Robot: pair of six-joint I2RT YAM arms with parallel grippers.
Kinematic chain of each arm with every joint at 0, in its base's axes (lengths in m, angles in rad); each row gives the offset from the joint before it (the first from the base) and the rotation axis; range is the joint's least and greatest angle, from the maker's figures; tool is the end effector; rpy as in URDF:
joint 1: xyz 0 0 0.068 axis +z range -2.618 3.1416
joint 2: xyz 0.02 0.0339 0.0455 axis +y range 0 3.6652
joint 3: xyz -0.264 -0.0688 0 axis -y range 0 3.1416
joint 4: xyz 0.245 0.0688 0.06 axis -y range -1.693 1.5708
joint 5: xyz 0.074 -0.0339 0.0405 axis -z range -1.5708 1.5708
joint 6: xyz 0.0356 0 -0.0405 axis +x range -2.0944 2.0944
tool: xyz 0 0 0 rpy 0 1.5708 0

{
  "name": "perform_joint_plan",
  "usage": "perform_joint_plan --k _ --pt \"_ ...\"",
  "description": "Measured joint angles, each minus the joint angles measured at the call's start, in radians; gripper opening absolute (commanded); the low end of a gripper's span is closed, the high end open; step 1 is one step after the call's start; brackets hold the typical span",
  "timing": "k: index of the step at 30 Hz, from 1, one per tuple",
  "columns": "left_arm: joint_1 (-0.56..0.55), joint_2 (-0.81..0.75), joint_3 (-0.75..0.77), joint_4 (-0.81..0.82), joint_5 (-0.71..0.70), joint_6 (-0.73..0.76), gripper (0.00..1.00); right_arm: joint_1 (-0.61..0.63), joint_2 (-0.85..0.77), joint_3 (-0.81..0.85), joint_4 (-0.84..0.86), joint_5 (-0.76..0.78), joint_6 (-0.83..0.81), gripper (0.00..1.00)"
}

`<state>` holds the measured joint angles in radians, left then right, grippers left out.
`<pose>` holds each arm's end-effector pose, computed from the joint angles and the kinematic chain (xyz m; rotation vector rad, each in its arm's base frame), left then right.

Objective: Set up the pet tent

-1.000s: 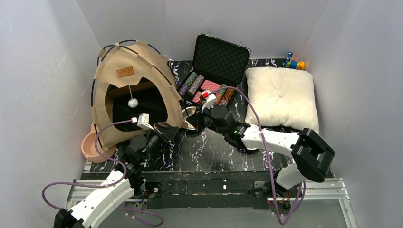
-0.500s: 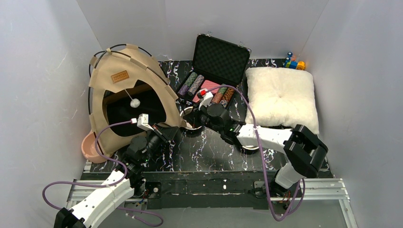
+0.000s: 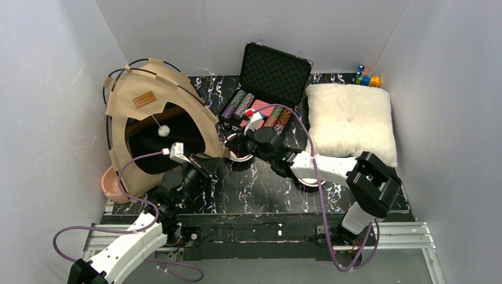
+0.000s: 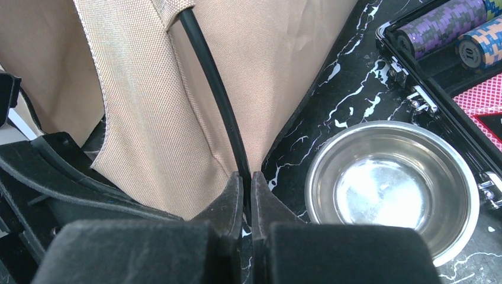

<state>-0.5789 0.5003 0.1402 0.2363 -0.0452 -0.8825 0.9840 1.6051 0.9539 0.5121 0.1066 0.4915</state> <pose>0.1244 -0.0794 0.1964 -0.3092 1.7826 -1.0358 0.2073 0.3049 0.2614 -0.3603 1.7786 0.9889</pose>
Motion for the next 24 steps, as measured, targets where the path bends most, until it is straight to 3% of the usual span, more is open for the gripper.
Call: perform_joint_plan --k 24 --pt "0.002 -0.005 -0.018 0.023 -0.019 -0.019 0.0 -0.008 0.042 0.039 0.007 -0.013 0.024 0.01"
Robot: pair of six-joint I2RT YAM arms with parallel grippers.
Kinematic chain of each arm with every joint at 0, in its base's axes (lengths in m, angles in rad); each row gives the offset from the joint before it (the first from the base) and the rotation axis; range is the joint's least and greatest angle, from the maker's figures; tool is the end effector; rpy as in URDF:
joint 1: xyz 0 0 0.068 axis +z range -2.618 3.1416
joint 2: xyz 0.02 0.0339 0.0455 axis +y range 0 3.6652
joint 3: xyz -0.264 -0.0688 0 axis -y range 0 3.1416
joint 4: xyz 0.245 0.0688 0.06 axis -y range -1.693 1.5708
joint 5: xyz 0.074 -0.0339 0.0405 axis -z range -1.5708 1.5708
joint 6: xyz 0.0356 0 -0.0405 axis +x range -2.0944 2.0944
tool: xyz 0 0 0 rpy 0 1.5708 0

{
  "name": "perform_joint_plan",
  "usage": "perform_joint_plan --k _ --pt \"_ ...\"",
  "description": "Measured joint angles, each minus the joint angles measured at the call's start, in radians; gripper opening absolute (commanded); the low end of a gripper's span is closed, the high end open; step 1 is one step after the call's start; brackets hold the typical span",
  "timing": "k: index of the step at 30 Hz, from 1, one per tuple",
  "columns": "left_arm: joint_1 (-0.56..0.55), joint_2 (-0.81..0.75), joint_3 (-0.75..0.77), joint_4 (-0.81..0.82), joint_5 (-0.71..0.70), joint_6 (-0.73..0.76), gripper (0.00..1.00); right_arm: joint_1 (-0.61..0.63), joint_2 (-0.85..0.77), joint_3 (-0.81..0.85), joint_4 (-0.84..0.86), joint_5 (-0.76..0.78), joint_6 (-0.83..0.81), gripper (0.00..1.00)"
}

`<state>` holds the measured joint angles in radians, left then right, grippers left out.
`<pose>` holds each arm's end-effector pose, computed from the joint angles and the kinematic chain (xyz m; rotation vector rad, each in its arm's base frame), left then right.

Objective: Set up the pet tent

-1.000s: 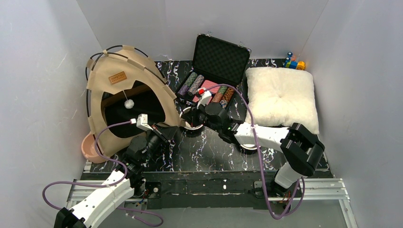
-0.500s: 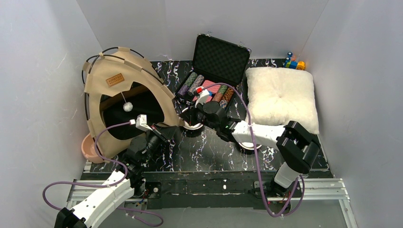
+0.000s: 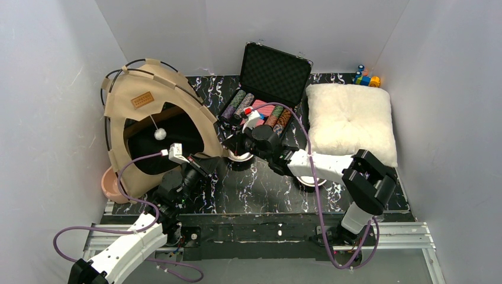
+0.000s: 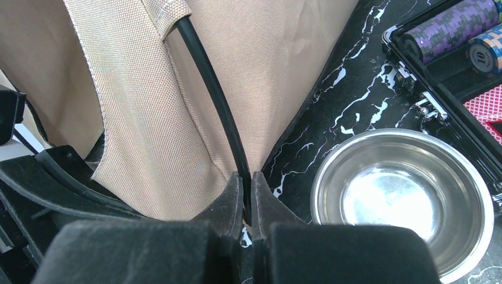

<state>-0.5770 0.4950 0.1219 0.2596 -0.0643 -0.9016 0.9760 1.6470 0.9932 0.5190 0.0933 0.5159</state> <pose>0.1241 -0.0780 0.1931 -0.3413 1.7652 -1.0380 0.2154 0.3125 0.2606 -0.3417 1.7833 1.0134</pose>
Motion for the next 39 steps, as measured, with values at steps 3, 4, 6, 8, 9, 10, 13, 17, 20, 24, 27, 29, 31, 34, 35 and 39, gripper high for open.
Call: perform_joint_plan --k 3,4,6,8,9,10,13,17,20,24,27,29,31,34,35,39 --pt "0.0 0.0 -0.002 0.003 -0.002 0.0 0.0 0.0 0.01 0.006 0.0 -0.003 0.004 0.01" --pt "0.0 0.0 -0.003 0.003 -0.003 0.0 0.0 0.0 0.014 0.008 0.001 -0.003 0.005 0.01" --pt "0.0 0.001 -0.006 0.003 -0.003 -0.002 0.0 -0.001 0.022 0.011 0.001 -0.003 0.008 0.01" --pt "0.0 0.001 -0.009 0.004 -0.003 -0.004 0.0 -0.001 0.028 0.013 0.002 -0.003 0.008 0.01" --pt "0.0 0.002 -0.01 0.004 -0.004 -0.006 0.0 -0.001 0.03 0.013 0.002 -0.003 0.008 0.01" --pt "0.0 0.002 -0.011 0.004 -0.003 -0.007 0.0 -0.001 0.031 0.013 0.001 -0.003 0.009 0.01" --pt "0.0 0.002 -0.011 0.004 -0.003 -0.008 0.0 -0.001 0.034 0.016 0.002 -0.003 0.01 0.01" --pt "0.0 0.002 -0.012 0.008 -0.004 -0.008 0.0 -0.001 0.045 0.026 0.006 -0.004 0.015 0.01" --pt "0.0 0.006 -0.014 0.013 -0.004 -0.012 0.0 -0.001 0.046 0.026 0.007 -0.003 0.016 0.01" --pt "0.0 0.008 -0.016 0.015 -0.005 -0.016 0.0 -0.001 0.046 0.027 0.006 -0.004 0.018 0.01" --pt "0.0 0.008 -0.016 0.014 -0.01 -0.021 0.0 -0.001 0.046 0.027 0.006 -0.004 0.024 0.01" --pt "0.0 0.008 -0.017 0.014 -0.012 -0.026 0.0 -0.001 0.046 0.027 0.006 -0.005 0.027 0.01" --pt "0.0 0.008 -0.018 0.014 -0.013 -0.029 0.0 -0.001 0.046 0.027 0.006 -0.007 0.03 0.01" --pt "0.0 0.01 -0.018 0.015 -0.013 -0.034 0.0 -0.001 0.046 0.027 0.007 -0.01 0.032 0.01" --pt "0.0 0.012 -0.018 0.015 -0.014 -0.034 0.0 -0.001 0.046 0.027 0.007 -0.011 0.033 0.01" --pt "0.0 0.02 -0.018 0.022 -0.016 -0.037 0.0 -0.001 0.046 0.027 0.007 -0.011 0.04 0.01"
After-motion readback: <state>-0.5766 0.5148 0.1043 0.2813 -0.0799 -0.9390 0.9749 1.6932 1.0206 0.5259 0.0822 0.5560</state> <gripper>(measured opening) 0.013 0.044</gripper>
